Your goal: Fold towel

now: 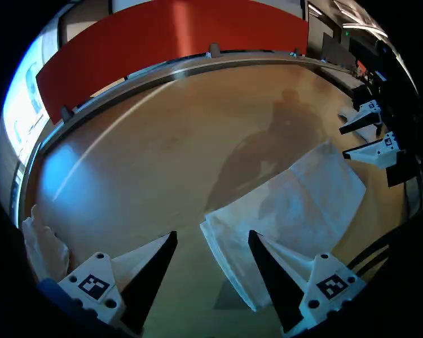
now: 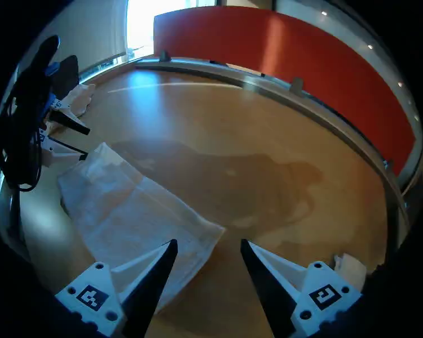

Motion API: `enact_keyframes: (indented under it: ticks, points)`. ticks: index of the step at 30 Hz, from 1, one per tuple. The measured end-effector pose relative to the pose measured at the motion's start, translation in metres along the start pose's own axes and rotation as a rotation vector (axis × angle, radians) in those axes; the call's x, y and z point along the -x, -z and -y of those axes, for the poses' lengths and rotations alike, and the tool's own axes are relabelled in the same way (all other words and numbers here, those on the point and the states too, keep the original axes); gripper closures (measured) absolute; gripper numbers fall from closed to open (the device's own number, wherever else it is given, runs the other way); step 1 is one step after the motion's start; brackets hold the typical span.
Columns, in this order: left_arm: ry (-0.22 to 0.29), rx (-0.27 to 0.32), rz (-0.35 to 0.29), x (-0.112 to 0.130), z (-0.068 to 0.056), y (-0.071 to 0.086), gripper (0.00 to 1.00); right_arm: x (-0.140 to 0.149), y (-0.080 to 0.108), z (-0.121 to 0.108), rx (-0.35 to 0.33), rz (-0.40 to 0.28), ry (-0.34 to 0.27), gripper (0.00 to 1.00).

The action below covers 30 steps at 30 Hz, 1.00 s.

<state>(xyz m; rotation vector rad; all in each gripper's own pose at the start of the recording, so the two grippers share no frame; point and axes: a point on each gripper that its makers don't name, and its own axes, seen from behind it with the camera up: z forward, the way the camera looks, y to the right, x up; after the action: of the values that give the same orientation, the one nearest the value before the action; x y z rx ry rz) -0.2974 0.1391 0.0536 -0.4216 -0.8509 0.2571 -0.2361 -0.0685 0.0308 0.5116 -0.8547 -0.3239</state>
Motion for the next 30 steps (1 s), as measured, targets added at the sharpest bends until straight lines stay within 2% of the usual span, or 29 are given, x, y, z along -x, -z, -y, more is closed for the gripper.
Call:
enact_keyframes:
  ticks: [5, 11, 23, 30]
  points:
    - [0.001, 0.003, -0.005, 0.001, -0.003, 0.006, 0.07, 0.002, 0.007, 0.004, -0.003, -0.006, 0.004, 0.14]
    - [0.013, -0.003, -0.016, 0.006, -0.008, 0.021, 0.07, 0.005, 0.021, 0.012, -0.006, -0.023, 0.006, 0.14]
    - [0.101, -0.014, -0.011, 0.038, -0.019, 0.051, 0.07, 0.031, 0.057, 0.03, 0.003, -0.036, -0.005, 0.14]
    - [0.127, -0.03, -0.01, 0.052, -0.021, 0.062, 0.07, 0.046, 0.069, 0.035, 0.007, -0.032, -0.026, 0.14]
